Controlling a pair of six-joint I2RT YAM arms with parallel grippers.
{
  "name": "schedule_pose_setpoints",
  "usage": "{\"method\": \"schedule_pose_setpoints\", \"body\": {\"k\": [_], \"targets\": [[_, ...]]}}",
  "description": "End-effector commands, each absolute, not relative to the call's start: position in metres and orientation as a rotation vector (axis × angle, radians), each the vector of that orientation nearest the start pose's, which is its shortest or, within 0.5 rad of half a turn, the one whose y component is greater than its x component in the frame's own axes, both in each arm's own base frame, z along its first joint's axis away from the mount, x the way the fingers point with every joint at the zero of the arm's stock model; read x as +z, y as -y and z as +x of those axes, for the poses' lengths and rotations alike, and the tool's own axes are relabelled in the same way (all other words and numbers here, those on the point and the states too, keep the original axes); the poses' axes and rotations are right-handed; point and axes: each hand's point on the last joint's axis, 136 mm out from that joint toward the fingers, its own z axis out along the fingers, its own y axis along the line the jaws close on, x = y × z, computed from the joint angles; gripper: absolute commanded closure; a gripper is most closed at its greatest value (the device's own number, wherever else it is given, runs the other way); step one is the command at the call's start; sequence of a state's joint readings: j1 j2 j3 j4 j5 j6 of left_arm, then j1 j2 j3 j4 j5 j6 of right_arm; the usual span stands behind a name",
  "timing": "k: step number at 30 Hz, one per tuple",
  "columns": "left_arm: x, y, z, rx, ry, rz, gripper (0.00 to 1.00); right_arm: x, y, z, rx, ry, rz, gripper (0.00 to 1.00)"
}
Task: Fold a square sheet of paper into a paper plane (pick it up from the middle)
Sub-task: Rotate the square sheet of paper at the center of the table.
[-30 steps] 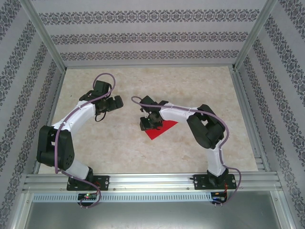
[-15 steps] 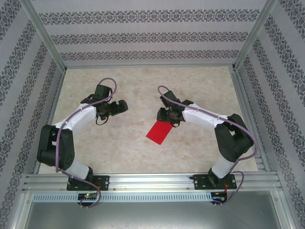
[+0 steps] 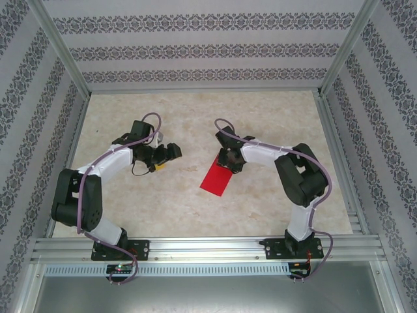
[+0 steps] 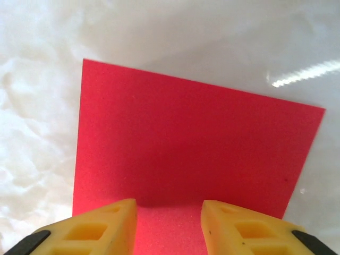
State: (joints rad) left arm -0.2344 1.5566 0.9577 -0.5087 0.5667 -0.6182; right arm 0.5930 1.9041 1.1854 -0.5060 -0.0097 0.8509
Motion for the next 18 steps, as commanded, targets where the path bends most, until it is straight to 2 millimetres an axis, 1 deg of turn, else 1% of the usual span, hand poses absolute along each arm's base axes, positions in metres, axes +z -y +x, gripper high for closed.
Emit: {"method": "schedule_pose_setpoints", "body": {"k": [1,3,6,10,12,13,15,18], "targets": [[0.088,0.191,0.306,-1.157,-2.790,-0.347,0.14,-0.003,-0.252,0.350,0.407,-2.899,0.207,0.63],[0.087,0.201,0.299,-1.222,-2.788,-0.346,0.16,-0.005,-0.255,0.353,0.407,-2.908,0.164,0.64],[0.082,0.219,0.284,-1.253,-2.824,-0.322,0.18,0.004,-0.261,0.359,0.476,-2.875,0.145,0.66],[0.076,0.236,0.270,-1.267,-2.852,-0.337,0.22,0.034,-0.264,0.363,0.565,-2.799,0.150,0.66],[0.074,0.243,0.266,-1.277,-2.853,-0.345,0.25,0.050,-0.263,0.365,0.599,-2.755,0.144,0.66],[0.074,0.246,0.266,-1.279,-2.851,-0.351,0.26,0.054,-0.262,0.366,0.603,-2.741,0.145,0.67],[0.072,0.251,0.265,-1.279,-2.852,-0.348,0.28,0.055,-0.259,0.367,0.604,-2.736,0.151,0.68],[0.070,0.256,0.264,-1.275,-2.858,-0.351,0.31,0.046,-0.256,0.369,0.603,-2.750,0.177,0.70]]}}
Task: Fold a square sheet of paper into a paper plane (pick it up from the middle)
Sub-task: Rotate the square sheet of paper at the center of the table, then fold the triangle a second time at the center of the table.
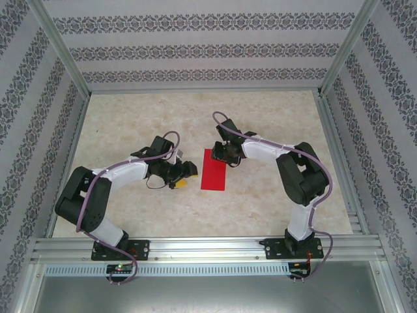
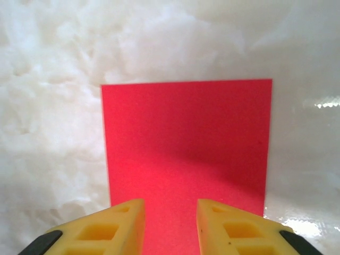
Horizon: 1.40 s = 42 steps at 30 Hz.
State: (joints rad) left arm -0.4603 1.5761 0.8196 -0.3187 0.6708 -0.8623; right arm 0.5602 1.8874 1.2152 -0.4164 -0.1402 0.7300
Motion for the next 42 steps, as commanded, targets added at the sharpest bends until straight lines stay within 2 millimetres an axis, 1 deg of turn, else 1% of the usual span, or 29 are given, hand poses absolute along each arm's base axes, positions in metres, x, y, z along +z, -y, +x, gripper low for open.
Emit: {"method": "schedule_pose_setpoints", "body": {"k": [1,3,11,14,18,23,29,39,42], "targets": [[0.069,0.258,0.263,-1.273,-2.860,-0.354,0.32,0.044,-0.256,0.371,0.605,-2.750,0.182,0.70],[0.067,0.260,0.263,-1.276,-2.862,-0.364,0.32,0.039,-0.252,0.375,0.588,-2.751,0.205,0.70],[0.061,0.272,0.256,-1.310,-2.905,-0.331,0.30,0.023,-0.249,0.398,0.606,-2.754,0.255,0.70],[0.060,0.276,0.255,-1.311,-2.917,-0.323,0.30,0.017,-0.245,0.401,0.596,-2.768,0.273,0.71],[0.059,0.280,0.255,-1.308,-2.916,-0.334,0.30,0.012,-0.239,0.398,0.589,-2.783,0.306,0.70],[0.057,0.287,0.252,-1.308,-2.930,-0.340,0.30,0.001,-0.225,0.389,0.565,-2.806,0.407,0.70],[0.053,0.294,0.253,-1.296,-2.950,-0.343,0.31,-0.007,-0.223,0.386,0.570,-2.818,0.430,0.71],[0.050,0.305,0.257,-1.305,-2.961,-0.340,0.32,-0.009,-0.222,0.385,0.584,-2.823,0.423,0.71],[0.050,0.308,0.259,-1.308,-2.959,-0.343,0.29,-0.010,-0.222,0.384,0.582,-2.828,0.419,0.71]]}}
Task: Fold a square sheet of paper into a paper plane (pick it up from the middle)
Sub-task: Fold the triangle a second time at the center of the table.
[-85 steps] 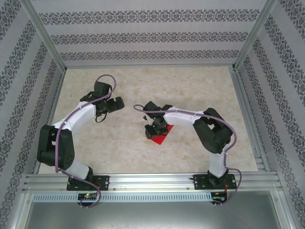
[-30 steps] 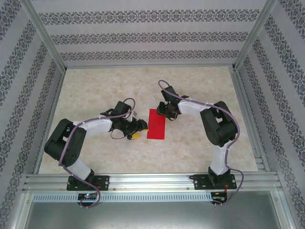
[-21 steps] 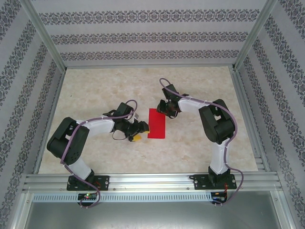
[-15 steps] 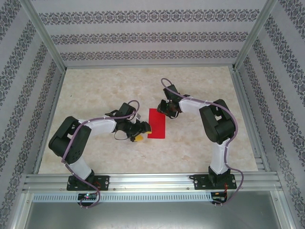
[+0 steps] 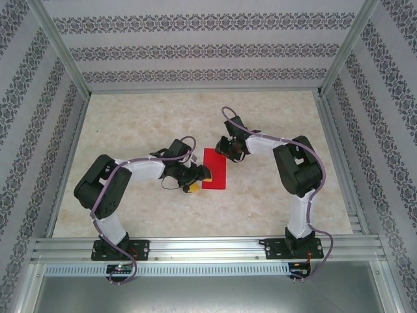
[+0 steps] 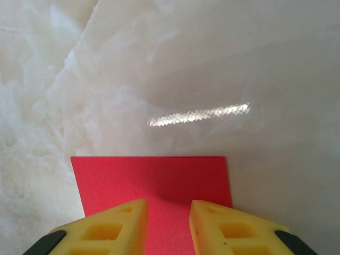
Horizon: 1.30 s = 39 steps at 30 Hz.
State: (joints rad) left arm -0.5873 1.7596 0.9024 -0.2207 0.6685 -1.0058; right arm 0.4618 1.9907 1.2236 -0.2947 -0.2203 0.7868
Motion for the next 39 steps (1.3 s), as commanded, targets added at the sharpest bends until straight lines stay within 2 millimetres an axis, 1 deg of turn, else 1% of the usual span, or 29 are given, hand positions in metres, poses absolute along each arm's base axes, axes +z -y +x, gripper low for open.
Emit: {"method": "schedule_pose_setpoints", "body": {"k": [1,5,9,12,17,23,25,30,35,39], "targets": [[0.051,0.309,0.260,-1.309,-2.959,-0.341,0.29,-0.010,-0.222,0.384,0.581,-2.829,0.418,0.71],[0.051,0.312,0.261,-1.319,-2.959,-0.328,0.29,-0.011,-0.221,0.384,0.579,-2.831,0.422,0.71],[0.053,0.317,0.260,-1.345,-2.956,-0.311,0.31,-0.011,-0.221,0.383,0.576,-2.830,0.422,0.71],[0.053,0.320,0.260,-1.353,-2.955,-0.302,0.31,-0.010,-0.220,0.384,0.576,-2.827,0.421,0.71],[0.058,0.323,0.262,-1.380,-2.937,-0.290,0.33,-0.010,-0.219,0.383,0.577,-2.827,0.424,0.71],[0.068,0.329,0.270,-1.423,-2.882,-0.250,0.39,-0.005,-0.220,0.382,0.598,-2.824,0.405,0.71],[0.074,0.332,0.273,-1.443,-2.857,-0.232,0.41,0.000,-0.221,0.383,0.613,-2.818,0.385,0.74],[0.085,0.343,0.282,-1.516,-2.804,-0.194,0.42,0.004,-0.225,0.380,0.664,-2.820,0.359,0.76],[0.086,0.352,0.289,-1.564,-2.782,-0.185,0.43,0.006,-0.230,0.376,0.720,-2.823,0.347,0.77],[0.087,0.360,0.298,-1.591,-2.765,-0.180,0.42,0.016,-0.233,0.377,0.769,-2.807,0.329,0.77]]}}
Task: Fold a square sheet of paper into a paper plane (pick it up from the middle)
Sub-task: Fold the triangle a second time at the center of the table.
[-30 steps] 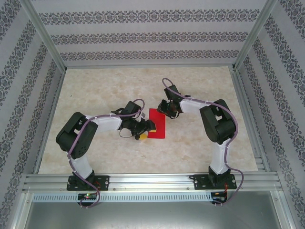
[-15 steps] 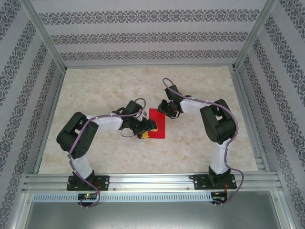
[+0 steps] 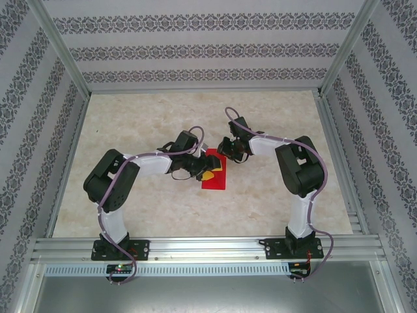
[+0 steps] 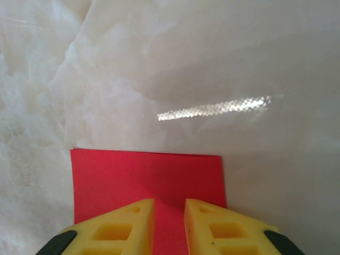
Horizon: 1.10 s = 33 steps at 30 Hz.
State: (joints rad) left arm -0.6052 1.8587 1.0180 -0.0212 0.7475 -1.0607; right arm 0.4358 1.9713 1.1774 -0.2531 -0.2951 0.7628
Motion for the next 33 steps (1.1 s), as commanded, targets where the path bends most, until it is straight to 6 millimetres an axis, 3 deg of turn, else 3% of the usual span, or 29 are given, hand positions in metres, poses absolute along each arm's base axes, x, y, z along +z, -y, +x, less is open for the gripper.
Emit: {"method": "schedule_pose_setpoints", "body": {"k": [1,10,17,24,29,33], "targets": [[0.087,0.361,0.300,-1.592,-2.763,-0.179,0.42,0.018,-0.235,0.378,0.786,-2.801,0.325,0.77],[0.077,0.363,0.304,-1.577,-2.777,-0.192,0.41,0.034,-0.236,0.380,0.882,-2.768,0.315,0.76],[0.067,0.357,0.303,-1.519,-2.804,-0.214,0.43,0.081,-0.227,0.384,1.008,-2.637,0.255,0.74],[0.061,0.353,0.301,-1.488,-2.821,-0.233,0.48,0.093,-0.216,0.340,1.072,-2.637,0.171,0.70],[0.059,0.351,0.300,-1.471,-2.827,-0.241,0.52,0.088,-0.213,0.315,1.097,-2.658,0.155,0.70],[0.059,0.350,0.300,-1.463,-2.827,-0.239,0.54,0.079,-0.213,0.306,1.080,-2.671,0.140,0.70]]}}
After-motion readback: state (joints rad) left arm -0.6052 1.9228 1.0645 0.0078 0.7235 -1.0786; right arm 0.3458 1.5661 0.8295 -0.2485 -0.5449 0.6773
